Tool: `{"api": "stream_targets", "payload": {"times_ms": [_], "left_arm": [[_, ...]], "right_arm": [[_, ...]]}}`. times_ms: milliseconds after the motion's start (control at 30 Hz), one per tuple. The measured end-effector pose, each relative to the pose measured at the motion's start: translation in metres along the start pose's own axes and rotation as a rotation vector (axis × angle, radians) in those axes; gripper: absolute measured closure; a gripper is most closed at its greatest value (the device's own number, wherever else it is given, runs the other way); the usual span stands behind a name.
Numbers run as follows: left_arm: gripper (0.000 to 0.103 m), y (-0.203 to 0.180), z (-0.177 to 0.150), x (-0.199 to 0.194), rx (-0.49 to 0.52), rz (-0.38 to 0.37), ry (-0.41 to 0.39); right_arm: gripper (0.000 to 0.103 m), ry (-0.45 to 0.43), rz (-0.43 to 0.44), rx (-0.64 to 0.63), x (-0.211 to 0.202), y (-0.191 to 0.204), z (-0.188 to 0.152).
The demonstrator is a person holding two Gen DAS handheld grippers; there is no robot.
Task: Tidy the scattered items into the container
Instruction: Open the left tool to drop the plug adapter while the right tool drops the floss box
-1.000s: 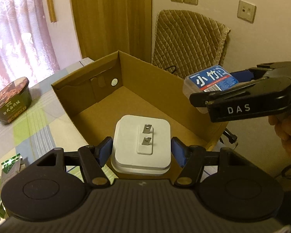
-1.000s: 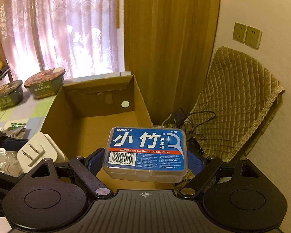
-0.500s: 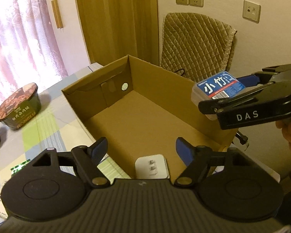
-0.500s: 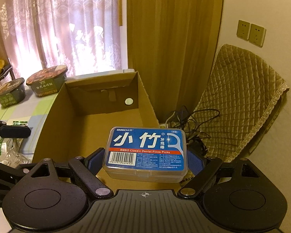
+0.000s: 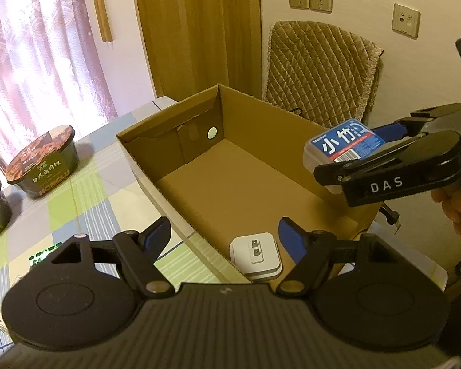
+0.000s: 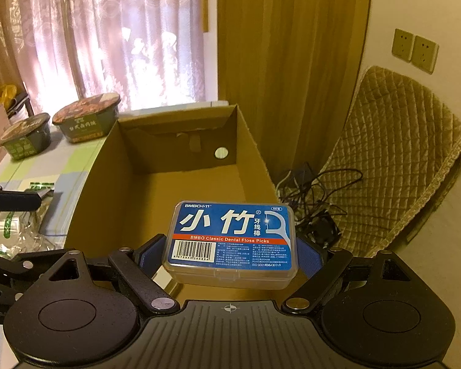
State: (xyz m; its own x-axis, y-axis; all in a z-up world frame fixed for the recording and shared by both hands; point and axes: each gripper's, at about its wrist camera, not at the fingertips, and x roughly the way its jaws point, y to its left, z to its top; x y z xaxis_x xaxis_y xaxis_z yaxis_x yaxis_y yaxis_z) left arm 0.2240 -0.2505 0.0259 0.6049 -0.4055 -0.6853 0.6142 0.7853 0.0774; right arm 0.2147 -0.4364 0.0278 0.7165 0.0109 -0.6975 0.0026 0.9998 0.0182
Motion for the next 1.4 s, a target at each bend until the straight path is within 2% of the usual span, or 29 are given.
{"api": "stream_targets", "payload": {"times_ms": [300,500,567,633,1000,1400], "left_arm": [[0.029,0.004,-0.005,0.001,-0.015,0.001,0.013],[0.029,0.005,-0.006,-0.001,-0.024,-0.001,0.014],[0.029,0.006,-0.008,-0.002,-0.026,-0.003,0.015],[0.029,0.005,-0.009,-0.002,-0.029,-0.001,0.015],[0.028,0.009,-0.015,-0.011,-0.046,0.005,0.016],[0.023,0.012,-0.028,-0.044,-0.073,0.015,0.009]], "right_arm": [[0.014,0.032,0.020,-0.016,0.008,0.006,-0.004],[0.014,0.035,0.057,0.018,0.012,0.004,-0.002],[0.000,0.021,0.055,0.031,0.011,0.003,-0.002],[0.000,-0.004,0.052,0.036,0.008,0.001,-0.002],[0.000,-0.017,0.031,0.058,-0.004,-0.006,-0.004],[0.000,0.000,0.065,0.047,-0.027,0.013,-0.012]]}}
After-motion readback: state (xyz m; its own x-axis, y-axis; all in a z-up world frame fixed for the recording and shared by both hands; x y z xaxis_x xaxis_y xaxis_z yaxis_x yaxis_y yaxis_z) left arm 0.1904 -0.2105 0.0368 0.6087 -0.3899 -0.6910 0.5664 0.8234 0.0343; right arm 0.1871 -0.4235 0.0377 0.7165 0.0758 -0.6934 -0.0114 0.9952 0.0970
